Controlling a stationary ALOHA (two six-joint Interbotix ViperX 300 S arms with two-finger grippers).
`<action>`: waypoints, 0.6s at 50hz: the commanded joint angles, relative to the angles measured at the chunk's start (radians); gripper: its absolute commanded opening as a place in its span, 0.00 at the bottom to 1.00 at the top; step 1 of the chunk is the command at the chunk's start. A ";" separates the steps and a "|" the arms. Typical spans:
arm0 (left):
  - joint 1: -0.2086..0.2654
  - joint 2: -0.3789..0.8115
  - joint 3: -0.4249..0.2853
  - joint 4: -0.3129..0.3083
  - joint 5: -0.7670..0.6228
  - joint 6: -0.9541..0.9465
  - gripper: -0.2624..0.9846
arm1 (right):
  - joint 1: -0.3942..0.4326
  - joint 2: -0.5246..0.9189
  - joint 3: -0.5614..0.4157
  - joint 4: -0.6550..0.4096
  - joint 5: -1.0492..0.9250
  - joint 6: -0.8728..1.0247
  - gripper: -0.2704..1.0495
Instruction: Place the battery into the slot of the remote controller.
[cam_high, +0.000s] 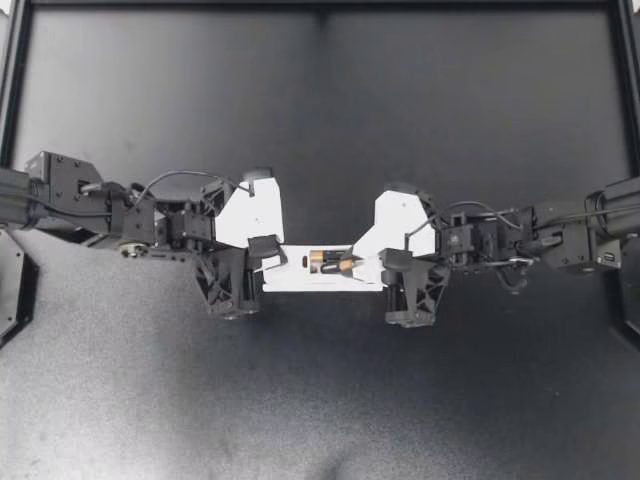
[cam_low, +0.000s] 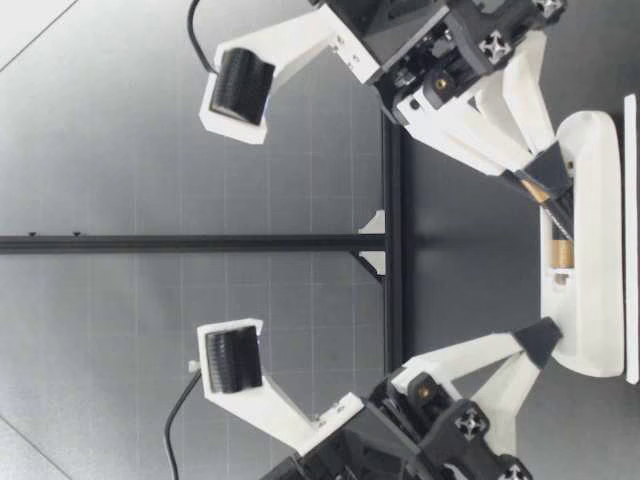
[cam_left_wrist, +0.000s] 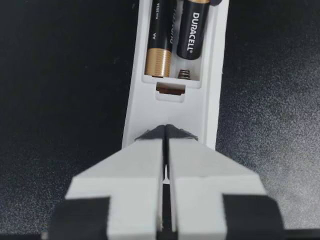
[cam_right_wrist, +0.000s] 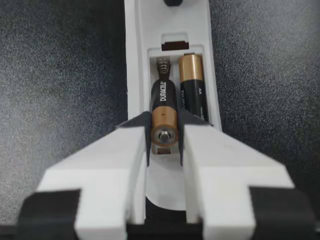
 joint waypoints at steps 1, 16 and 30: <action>0.003 -0.012 -0.002 0.002 0.005 -0.002 0.07 | 0.003 -0.018 -0.023 0.002 0.017 0.000 0.19; 0.003 -0.012 -0.002 0.002 0.005 -0.002 0.07 | 0.018 -0.023 -0.048 -0.003 0.066 0.002 0.30; 0.005 -0.014 -0.002 0.002 0.006 -0.003 0.07 | 0.025 -0.066 -0.057 0.005 0.078 0.032 0.57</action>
